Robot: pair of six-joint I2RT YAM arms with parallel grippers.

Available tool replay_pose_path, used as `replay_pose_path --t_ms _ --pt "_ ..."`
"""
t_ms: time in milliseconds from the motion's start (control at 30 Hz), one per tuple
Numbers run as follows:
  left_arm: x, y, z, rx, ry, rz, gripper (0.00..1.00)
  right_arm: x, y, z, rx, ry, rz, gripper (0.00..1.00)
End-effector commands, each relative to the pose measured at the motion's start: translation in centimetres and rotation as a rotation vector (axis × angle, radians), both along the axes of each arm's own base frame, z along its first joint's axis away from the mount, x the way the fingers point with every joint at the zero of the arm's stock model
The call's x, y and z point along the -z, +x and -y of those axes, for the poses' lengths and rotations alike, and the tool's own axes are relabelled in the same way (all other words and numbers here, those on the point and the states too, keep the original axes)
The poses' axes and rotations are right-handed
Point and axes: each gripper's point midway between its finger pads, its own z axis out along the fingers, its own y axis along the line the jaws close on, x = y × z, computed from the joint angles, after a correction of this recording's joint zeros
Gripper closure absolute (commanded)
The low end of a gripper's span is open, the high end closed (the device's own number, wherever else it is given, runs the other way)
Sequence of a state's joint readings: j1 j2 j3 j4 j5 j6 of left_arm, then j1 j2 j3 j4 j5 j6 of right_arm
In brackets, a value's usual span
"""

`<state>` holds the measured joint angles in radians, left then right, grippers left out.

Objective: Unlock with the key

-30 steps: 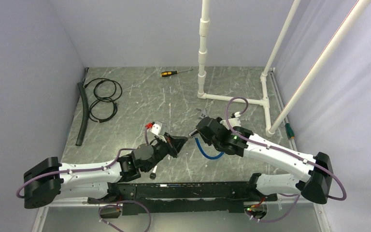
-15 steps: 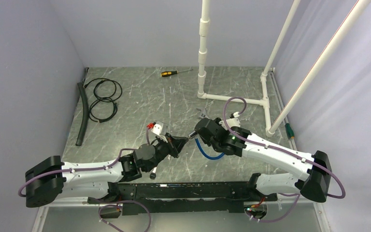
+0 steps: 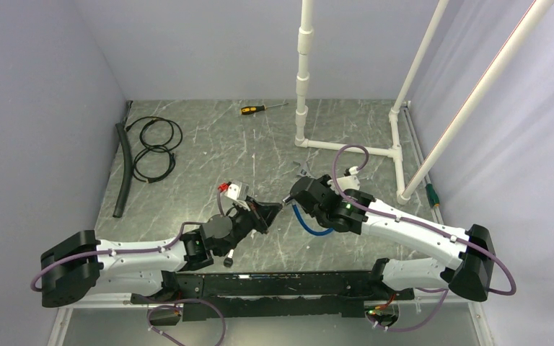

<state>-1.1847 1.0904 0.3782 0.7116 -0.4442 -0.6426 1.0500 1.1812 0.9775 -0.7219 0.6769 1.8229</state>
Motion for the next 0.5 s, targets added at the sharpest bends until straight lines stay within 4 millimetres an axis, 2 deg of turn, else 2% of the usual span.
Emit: replay_pose_path --t_ms 0,67,133,200,233,267,333,400,467 --pt "-1.4 1.5 -1.5 -0.111 -0.072 -0.014 1.0 -3.3 -1.3 -3.2 -0.1 0.125 0.024 1.0" --pt "-1.6 0.8 -1.6 -0.071 -0.062 -0.009 0.99 -3.1 -1.3 -2.5 -0.078 0.11 0.025 1.0" --pt "-2.3 -0.2 -1.8 -0.017 -0.077 0.021 0.92 -3.0 -1.3 -1.8 -0.06 0.101 0.026 1.0" --pt "-2.6 -0.7 -2.4 -0.001 -0.099 0.04 0.75 -3.0 -1.3 -1.4 -0.049 0.099 0.033 1.0" --pt "-2.7 -0.9 -2.6 0.005 -0.098 0.046 0.64 -3.1 -1.3 -1.3 -0.045 0.099 0.036 1.0" --pt "-2.5 -1.1 -2.7 0.011 -0.089 0.041 0.49 -3.2 -1.3 -1.2 -0.044 0.1 0.038 1.0" --pt "-2.4 -1.4 -2.8 0.029 -0.065 0.036 0.36 -3.3 -1.2 -1.1 -0.039 0.096 0.041 1.0" --pt "-2.3 -1.8 -2.7 0.05 -0.041 0.031 0.31 -3.4 -1.2 -0.9 -0.036 0.092 0.042 1.0" --pt "-2.0 -2.1 -2.6 0.072 -0.017 0.026 0.3 -3.5 -1.2 -0.9 -0.038 0.086 0.045 1.0"
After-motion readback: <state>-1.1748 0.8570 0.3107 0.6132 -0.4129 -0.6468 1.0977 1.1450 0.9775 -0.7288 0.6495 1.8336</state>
